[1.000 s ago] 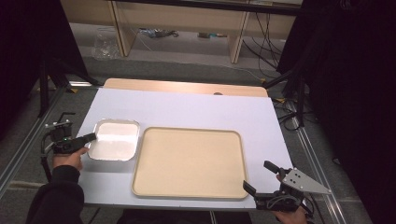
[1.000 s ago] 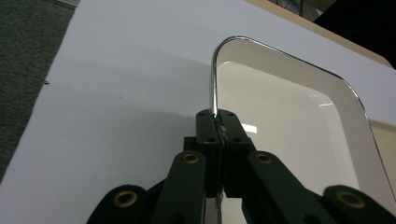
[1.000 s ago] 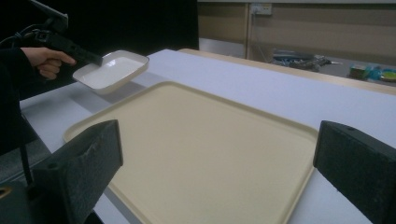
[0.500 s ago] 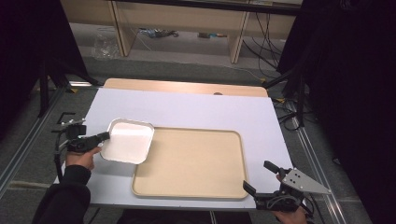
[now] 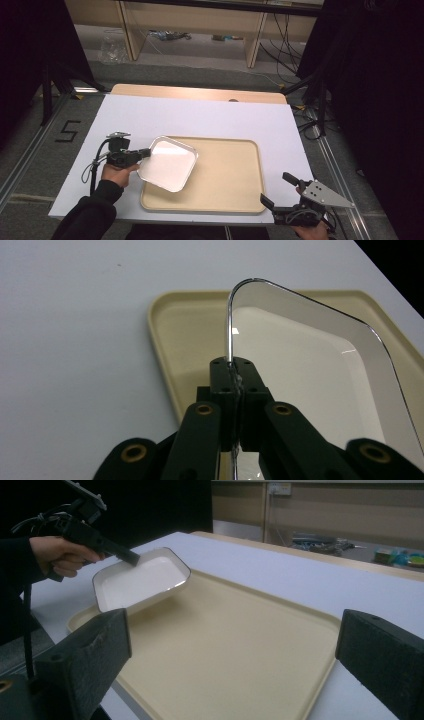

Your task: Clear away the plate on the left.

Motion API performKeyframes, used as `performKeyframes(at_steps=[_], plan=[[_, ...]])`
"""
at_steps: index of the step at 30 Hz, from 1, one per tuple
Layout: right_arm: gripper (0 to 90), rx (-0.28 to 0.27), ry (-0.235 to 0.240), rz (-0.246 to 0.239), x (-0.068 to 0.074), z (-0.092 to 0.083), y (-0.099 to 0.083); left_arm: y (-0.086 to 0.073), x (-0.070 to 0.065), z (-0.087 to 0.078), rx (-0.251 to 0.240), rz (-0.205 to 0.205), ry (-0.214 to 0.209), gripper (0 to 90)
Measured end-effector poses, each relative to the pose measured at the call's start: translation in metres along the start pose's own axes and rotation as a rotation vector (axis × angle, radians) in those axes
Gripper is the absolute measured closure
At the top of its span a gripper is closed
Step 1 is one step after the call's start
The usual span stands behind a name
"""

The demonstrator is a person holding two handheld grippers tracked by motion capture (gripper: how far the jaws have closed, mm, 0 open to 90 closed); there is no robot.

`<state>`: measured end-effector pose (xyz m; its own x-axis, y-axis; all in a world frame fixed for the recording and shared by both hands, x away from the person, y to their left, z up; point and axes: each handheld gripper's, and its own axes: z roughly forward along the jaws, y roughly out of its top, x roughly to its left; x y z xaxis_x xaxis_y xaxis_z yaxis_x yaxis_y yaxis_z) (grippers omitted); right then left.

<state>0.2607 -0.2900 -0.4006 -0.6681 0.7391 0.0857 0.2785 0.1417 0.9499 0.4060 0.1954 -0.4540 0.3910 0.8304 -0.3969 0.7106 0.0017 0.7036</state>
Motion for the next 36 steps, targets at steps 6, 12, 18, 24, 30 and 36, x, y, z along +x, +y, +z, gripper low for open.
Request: performKeyframes(at_steps=[6, 12, 18, 24, 30, 36], plan=[[2.0, -0.007, 0.002, 0.0, 0.0, 0.001, 0.0, -0.003, -0.01, 0.011, 0.04, 0.029, -0.014, 88.1], [2.0, -0.001, 0.006, -0.001, 0.0, 0.0, 0.0, -0.008, -0.026, 0.027, 0.064, 0.054, -0.026, 88.1], [2.0, -0.002, 0.005, -0.001, 0.0, 0.001, 0.0, -0.012, -0.039, 0.041, 0.113, 0.109, -0.048, 88.1], [2.0, -0.004, 0.01, -0.002, 0.0, 0.0, 0.0, -0.015, -0.049, 0.054, 0.133, 0.113, -0.06, 88.2], [2.0, -0.002, 0.011, -0.006, 0.0, 0.0, 0.0, -0.019, -0.052, 0.062, 0.15, 0.103, -0.074, 87.9], [2.0, -0.003, 0.006, -0.004, 0.0, 0.0, 0.0, -0.024, -0.054, 0.064, 0.169, 0.106, -0.067, 87.3]])
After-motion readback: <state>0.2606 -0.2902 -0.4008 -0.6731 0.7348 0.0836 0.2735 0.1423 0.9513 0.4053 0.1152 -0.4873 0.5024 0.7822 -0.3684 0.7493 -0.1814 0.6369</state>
